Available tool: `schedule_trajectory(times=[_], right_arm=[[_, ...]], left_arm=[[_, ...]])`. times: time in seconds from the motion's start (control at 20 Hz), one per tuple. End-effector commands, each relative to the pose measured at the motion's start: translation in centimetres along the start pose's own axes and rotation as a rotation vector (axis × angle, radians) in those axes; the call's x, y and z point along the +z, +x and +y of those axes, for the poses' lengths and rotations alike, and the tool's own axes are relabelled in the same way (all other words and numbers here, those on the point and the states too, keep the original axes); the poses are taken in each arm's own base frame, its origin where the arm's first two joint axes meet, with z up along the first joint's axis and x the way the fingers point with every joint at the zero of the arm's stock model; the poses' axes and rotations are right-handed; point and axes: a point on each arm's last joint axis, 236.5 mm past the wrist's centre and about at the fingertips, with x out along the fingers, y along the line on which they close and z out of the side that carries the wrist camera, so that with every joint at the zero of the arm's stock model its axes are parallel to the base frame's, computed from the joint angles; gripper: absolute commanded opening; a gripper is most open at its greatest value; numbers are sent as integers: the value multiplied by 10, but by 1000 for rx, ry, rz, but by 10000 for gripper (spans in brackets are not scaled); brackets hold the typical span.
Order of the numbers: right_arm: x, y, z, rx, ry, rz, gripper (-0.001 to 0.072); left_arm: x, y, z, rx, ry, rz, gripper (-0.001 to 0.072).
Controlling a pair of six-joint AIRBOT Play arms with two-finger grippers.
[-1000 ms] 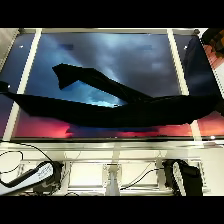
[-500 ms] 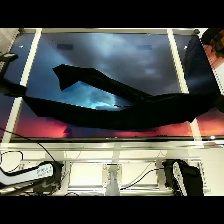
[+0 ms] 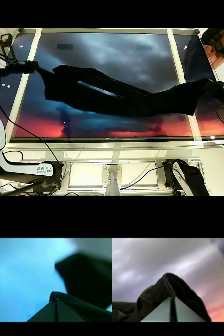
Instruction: Fold the clothes and pants, and hang the long-sleeved shirts on hangers.
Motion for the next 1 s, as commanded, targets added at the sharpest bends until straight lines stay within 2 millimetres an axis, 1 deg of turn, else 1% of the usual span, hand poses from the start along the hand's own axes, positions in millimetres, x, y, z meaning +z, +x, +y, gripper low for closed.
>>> schedule_trajectory(times=[0.0, 0.1, 0.15, 0.25, 0.35, 0.45, 0.5, 0.6, 0.65, 0.7, 0.8, 0.85, 0.9, 0.95], right_arm=[[-34, 66, 3, 19, 58, 125, 19], [-65, 98, 9, 37, 119, 235, 19], [-79, 110, 9, 39, 139, 282, 19], [-99, 124, 8, 31, 150, 346, 19], [-106, 124, 8, 29, 149, 374, 19], [-106, 117, 9, 32, 131, 406, 19], [-107, 109, 9, 31, 108, 442, 19], [-112, 88, 7, 38, -7, 533, 19], [-110, 79, 3, 28, -42, 553, 19], [-104, 73, 1, 16, -58, 547, 19], [-82, 62, 2, 17, -67, 468, 19], [-69, 57, 4, 20, -68, 421, 19], [-55, 51, 5, 22, -72, 366, 19], [-42, 43, 4, 16, -82, 315, 19]], left_arm=[[22, 10, 4, 3, -78, -108, 11], [13, 20, 4, -2, -83, -79, 12], [9, 24, 5, -2, -86, -68, 12], [3, 31, 7, -3, -90, -53, 13], [0, 34, 7, -3, -91, -47, 13], [0, 35, 7, -3, -91, -46, 12], [0, 35, 7, -3, -91, -46, 13], [2, 34, 9, 2, -92, -54, 13], [5, 34, 11, 7, -94, -66, 13], [10, 32, 8, -5, -111, -84, 13], [36, 17, -3, -44, -176, -170, 12], [54, 2, -4, -48, -191, -229, 12], [69, -16, -5, -39, -179, -281, 12], [82, -37, -1, -16, -154, -323, 11]])
